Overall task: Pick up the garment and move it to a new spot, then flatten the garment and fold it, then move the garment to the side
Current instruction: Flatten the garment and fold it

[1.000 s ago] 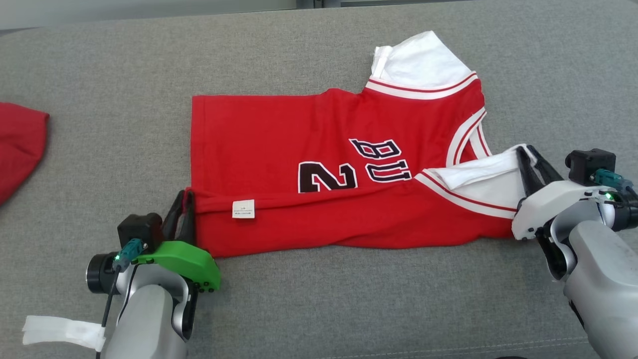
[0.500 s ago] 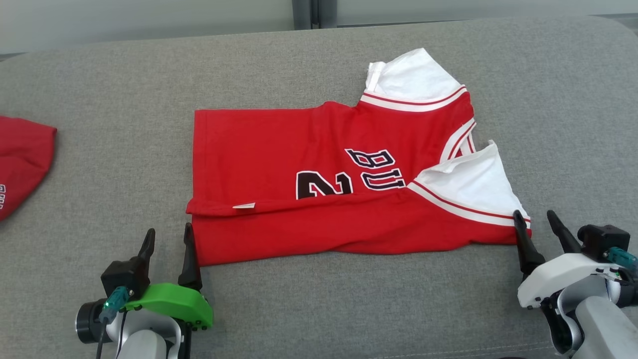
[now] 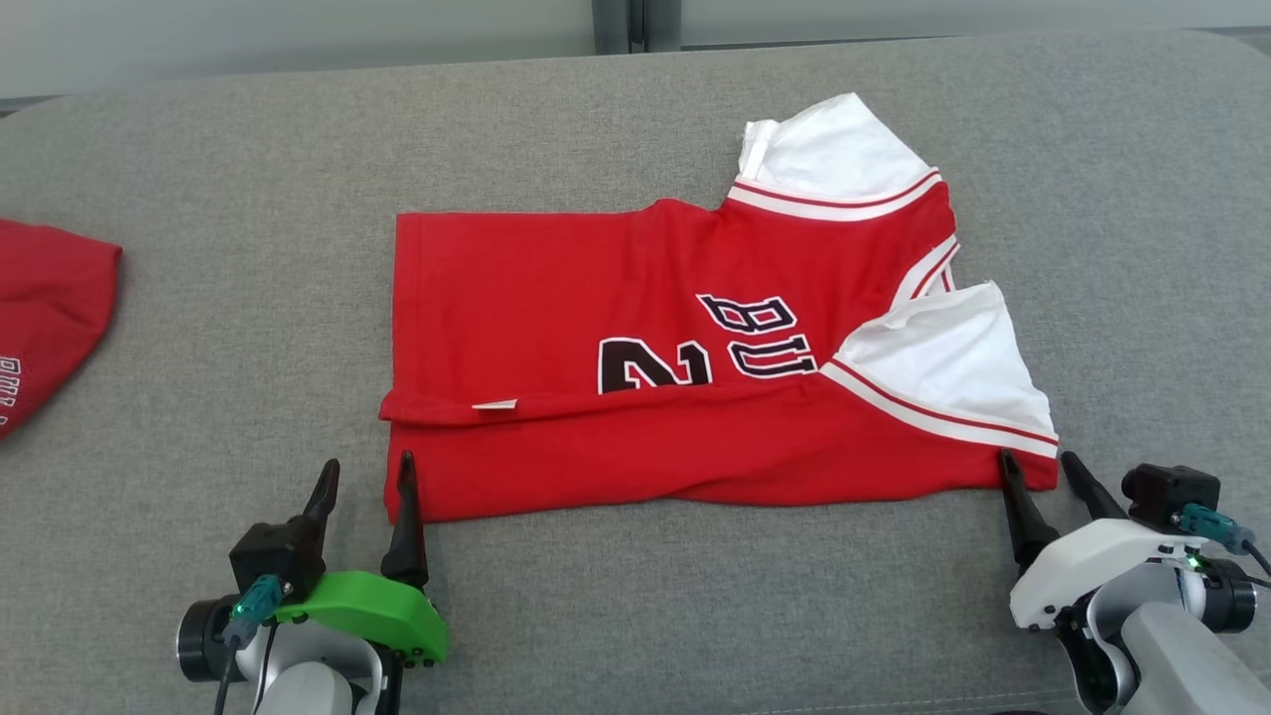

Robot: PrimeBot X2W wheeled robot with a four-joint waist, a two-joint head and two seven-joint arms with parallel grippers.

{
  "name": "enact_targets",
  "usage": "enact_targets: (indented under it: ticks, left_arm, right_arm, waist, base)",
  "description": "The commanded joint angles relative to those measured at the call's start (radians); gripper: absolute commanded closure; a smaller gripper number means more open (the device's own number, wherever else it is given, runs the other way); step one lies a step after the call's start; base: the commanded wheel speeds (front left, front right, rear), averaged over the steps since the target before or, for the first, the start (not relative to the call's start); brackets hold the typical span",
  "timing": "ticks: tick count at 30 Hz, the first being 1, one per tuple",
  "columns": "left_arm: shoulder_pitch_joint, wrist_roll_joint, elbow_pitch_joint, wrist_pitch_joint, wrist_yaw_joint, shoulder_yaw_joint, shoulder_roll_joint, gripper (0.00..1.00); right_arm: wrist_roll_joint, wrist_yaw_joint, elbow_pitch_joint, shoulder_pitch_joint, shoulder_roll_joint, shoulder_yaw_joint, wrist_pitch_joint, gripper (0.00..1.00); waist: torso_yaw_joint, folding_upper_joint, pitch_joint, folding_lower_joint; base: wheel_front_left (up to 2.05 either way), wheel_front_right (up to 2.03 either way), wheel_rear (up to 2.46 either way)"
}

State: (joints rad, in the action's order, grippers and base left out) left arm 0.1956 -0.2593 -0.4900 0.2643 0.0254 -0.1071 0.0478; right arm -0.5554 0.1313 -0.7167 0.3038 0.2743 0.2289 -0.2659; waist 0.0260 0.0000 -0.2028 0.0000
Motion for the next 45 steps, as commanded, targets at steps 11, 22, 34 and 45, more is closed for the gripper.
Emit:
enact_targets:
  ticks: [11,22,34,45]
  left_arm:
    - [-0.018,-0.018,0.016,0.000,0.012,-0.010,0.005,0.00]
    - [-0.016,-0.091,-0.018,0.000,0.054,-0.060,0.005,0.00]
    - [0.045,-0.159,-0.093,0.000,0.062,-0.084,0.005,0.00]
    - [0.063,-0.190,-0.143,0.000,0.074,-0.083,0.005,1.00]
  right_arm:
    - [-0.113,-0.003,-0.066,0.023,0.039,0.117,0.008,1.00]
    - [-0.137,-0.002,-0.025,0.036,0.096,0.128,0.003,1.00]
    - [-0.119,-0.002,0.019,0.053,0.100,0.153,0.003,1.00]
    - [-0.118,-0.002,0.030,0.046,0.098,0.149,0.003,1.00]
  waist:
    - [0.009,0.0000,0.010,0.0000]
    - [-0.001,0.0000,0.009,0.0000]
    - [-0.020,0.0000,-0.016,0.0000]
    - [-0.022,0.0000,-0.017,0.0000]
  base:
    - [0.00,0.00,0.00]
    - [0.00,0.00,0.00]
    - [0.00,0.00,0.00]
    - [0.00,0.00,0.00]
